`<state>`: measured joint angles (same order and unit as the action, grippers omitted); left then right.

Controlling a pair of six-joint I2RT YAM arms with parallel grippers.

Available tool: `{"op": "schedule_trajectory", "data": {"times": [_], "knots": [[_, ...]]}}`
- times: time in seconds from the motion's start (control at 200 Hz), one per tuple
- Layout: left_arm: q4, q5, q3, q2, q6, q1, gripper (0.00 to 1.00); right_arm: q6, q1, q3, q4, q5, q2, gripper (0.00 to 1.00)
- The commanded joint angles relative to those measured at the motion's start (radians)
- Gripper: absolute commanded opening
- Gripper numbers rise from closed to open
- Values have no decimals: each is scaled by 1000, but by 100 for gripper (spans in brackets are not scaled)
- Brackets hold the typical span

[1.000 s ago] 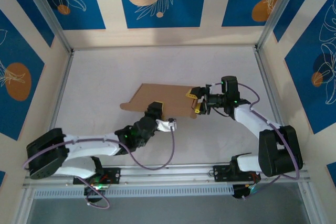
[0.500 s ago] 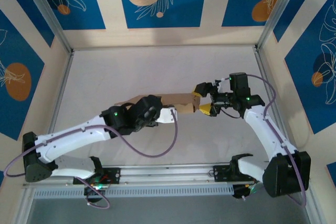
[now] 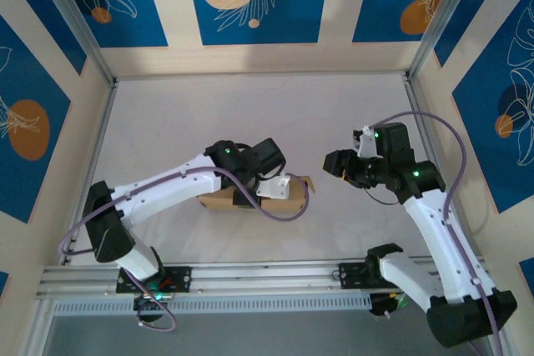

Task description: Fold the paper box

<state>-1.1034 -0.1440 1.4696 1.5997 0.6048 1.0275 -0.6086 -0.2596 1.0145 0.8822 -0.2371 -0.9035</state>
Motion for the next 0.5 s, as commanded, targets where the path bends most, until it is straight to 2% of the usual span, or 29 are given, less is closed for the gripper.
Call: {"op": "schedule_trajectory", "data": {"times": [0.0, 0.09, 0.205, 0.405, 0.495], "knots": [[-64, 129, 52, 26, 27, -27, 50, 170, -101, 42, 103, 147, -5, 53], [-56, 155, 75, 51, 38, -30, 52, 296, -221, 40, 90, 225, 13, 54], [-49, 152, 87, 71, 53, -36, 52, 444, -316, 57, 85, 275, 22, 49], [-16, 155, 54, 62, 58, -47, 48, 527, -332, 144, 177, 326, -85, 31], [17, 150, 23, 47, 57, -47, 46, 535, -333, 183, 210, 333, -133, 29]]}}
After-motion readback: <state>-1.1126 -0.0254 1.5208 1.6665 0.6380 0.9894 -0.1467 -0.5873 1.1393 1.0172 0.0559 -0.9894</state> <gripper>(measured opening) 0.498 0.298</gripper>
